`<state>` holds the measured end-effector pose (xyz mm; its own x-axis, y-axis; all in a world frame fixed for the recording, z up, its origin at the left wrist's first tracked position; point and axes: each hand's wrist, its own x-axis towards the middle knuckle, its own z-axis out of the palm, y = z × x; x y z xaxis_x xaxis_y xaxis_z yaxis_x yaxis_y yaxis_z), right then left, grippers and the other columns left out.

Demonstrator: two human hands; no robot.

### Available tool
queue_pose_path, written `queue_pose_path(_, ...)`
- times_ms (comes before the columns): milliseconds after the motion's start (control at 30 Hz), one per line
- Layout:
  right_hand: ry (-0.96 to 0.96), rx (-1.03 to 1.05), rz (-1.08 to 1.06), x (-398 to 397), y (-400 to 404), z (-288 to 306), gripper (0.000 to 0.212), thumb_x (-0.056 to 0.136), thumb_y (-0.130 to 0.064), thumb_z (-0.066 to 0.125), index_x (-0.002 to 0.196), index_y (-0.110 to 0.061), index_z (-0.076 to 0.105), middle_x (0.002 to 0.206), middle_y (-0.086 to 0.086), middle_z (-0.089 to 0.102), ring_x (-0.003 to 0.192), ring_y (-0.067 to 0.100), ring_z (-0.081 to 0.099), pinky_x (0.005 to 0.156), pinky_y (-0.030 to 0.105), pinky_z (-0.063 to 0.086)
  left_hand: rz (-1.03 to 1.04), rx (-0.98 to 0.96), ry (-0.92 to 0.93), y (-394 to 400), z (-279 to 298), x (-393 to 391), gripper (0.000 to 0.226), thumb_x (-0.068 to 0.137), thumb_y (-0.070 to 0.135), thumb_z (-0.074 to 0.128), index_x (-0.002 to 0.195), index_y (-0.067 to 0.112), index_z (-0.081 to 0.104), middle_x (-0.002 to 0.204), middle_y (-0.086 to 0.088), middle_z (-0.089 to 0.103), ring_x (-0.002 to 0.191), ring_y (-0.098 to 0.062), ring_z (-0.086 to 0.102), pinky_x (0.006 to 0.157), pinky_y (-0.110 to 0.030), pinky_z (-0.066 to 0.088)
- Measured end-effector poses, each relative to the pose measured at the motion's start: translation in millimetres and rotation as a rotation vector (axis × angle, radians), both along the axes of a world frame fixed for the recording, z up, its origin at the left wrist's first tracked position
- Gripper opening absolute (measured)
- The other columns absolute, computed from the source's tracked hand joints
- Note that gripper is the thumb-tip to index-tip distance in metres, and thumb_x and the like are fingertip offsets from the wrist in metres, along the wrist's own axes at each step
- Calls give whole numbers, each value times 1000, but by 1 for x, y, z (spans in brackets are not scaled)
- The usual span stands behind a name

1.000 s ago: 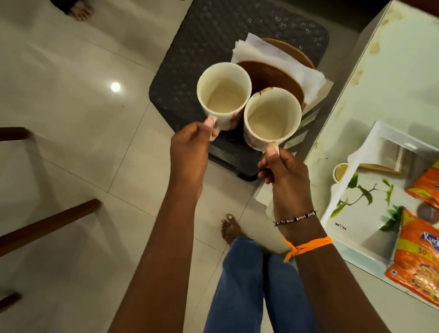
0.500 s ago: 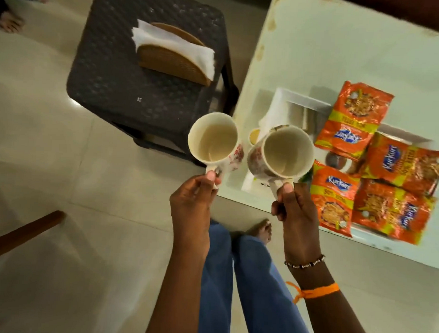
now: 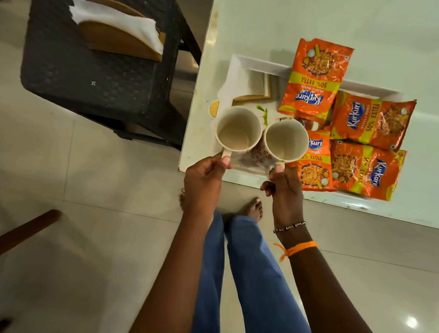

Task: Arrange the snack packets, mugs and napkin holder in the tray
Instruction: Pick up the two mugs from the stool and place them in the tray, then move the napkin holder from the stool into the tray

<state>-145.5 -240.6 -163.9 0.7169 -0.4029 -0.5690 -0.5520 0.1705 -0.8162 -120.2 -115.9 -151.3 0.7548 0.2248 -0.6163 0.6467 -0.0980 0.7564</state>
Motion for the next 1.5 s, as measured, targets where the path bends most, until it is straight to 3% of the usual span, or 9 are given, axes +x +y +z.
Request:
queue_pose_path(67,-3,-12,51,-5,-2,-3,23,97,-6,35,87,-23,46,79,4,47,52,4,52,47,14,36,-44,11,-13,-2,-5,-3,16,87,22,59,77,13,68,75,5,66,69,3,58,71,-9,47)
queue_pose_path(200,60,-13,91,-15,-9,-14,9,97,-10,37,96,-8,46,81,4,48,60,3,61,49,14,35,-121,33,8,-3,-15,-6,17,89,22,57,77,14,66,77,2,65,73,-4,56,74,-19,46)
queue_pose_path(333,104,17,119,-19,-12,-16,21,96,-9,38,78,-17,45,83,10,53,63,4,64,48,8,37,-177,78,47,-3,-20,-14,16,89,22,56,76,22,64,73,8,63,70,-4,54,72,-20,43)
queue_pose_path(500,151,-373,283,-20,-19,-7,10,89,-10,55,94,-5,61,118,22,54,77,23,60,54,-1,41,-111,127,103,-8,-12,-12,14,86,23,60,98,18,66,92,4,66,86,-7,60,83,-27,49)
queue_pose_path(600,147,-681,312,-18,-24,8,12,83,-10,63,87,2,64,111,20,56,68,16,55,60,9,41,-6,196,104,-8,0,-4,11,84,22,59,94,24,63,92,9,63,81,1,56,72,-19,46)
queue_pose_path(700,127,-817,339,-8,-21,21,14,81,-12,66,79,1,59,100,19,55,74,28,56,59,26,37,59,166,81,-5,11,7,11,86,19,58,92,26,62,108,3,64,100,-11,56,83,-26,45)
queue_pose_path(1100,-208,-645,627,139,85,39,12,80,-12,65,75,-4,59,80,11,58,63,17,51,62,24,38,202,49,-65,78,12,96,17,88,13,54,100,20,63,93,13,64,89,-2,60,75,-11,49)
queue_pose_path(1200,-248,-608,668,180,122,37,10,81,-7,62,89,-2,60,94,17,59,80,27,59,73,29,46,239,49,-66,116,8,123,17,87,14,55,99,24,63,93,17,63,88,3,59,71,-7,49)
queue_pose_path(1500,-219,-686,739,264,182,11,65,79,-11,67,136,-12,37,140,11,43,131,26,38,113,35,31,238,48,-64,192,-2,194,19,89,13,53,95,30,58,97,13,60,99,-6,59,78,-16,45)
